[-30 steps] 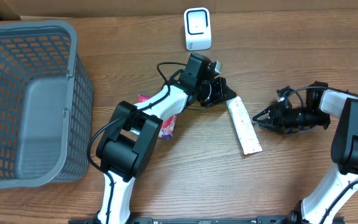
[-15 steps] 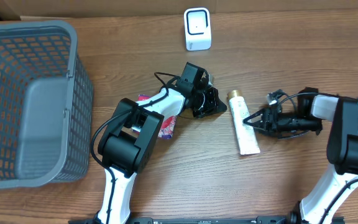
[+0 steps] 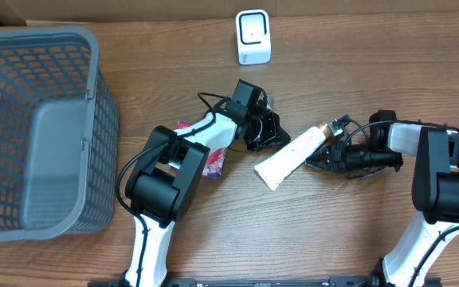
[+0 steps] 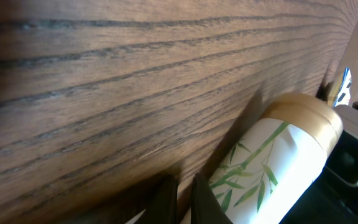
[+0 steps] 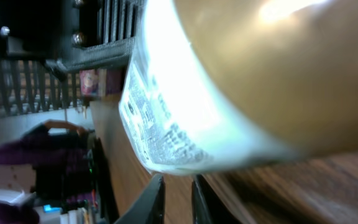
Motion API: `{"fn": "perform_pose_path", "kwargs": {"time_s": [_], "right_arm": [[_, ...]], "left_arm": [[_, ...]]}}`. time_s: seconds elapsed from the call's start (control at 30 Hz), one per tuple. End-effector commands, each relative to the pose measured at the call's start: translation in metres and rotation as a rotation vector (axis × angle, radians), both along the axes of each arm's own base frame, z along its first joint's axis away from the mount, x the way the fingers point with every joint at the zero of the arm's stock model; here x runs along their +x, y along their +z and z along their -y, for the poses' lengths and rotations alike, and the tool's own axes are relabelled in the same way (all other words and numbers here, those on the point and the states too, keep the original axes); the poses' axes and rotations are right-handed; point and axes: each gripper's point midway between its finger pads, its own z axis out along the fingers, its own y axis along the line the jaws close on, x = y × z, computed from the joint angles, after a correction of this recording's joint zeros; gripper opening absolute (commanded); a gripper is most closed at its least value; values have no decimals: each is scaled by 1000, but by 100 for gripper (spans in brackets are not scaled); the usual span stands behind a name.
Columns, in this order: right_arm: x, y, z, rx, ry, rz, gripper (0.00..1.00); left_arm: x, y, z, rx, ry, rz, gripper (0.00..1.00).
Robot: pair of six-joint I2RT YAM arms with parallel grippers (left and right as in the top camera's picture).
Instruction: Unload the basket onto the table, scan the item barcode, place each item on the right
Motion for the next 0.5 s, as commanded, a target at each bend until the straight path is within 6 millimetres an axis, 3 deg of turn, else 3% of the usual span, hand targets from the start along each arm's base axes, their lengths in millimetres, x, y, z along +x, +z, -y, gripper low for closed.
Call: {"fn": "perform_pose_path", "kwargs": {"time_s": [0.0,0.03,0.07,0.13,0.17,0.2,0.23,0.3,0.47], "right_arm": [[-1,0,2,-25,3,9,57],[-1,-2,3,-36,-2,-5,58],[-2,-7,6,-68,-15,-41,48],[-5,-18,13,-142,-50,-124,11],[-7,-26,20,-205,-81,-185,4],[-9,-35,28,-273,-117,-245,4],[-14,-55,52,-446,-204,-364,4],[-15,-66,72,-559,-285,-429,4],[13,-70,87,-557,-418,-386,4]], "left_arm": [[-1,-12,-8,35,3,-6,4],[-1,-10,-7,23,-5,-5,4],[-1,-8,-7,11,-15,-1,4],[1,-2,-9,-18,-39,14,4],[4,0,-12,-24,-42,24,4],[6,3,-15,-29,-38,26,4],[9,6,-20,-41,-31,27,4],[8,5,-26,-36,-25,7,4],[-8,-4,-32,14,-62,-36,4]]}}
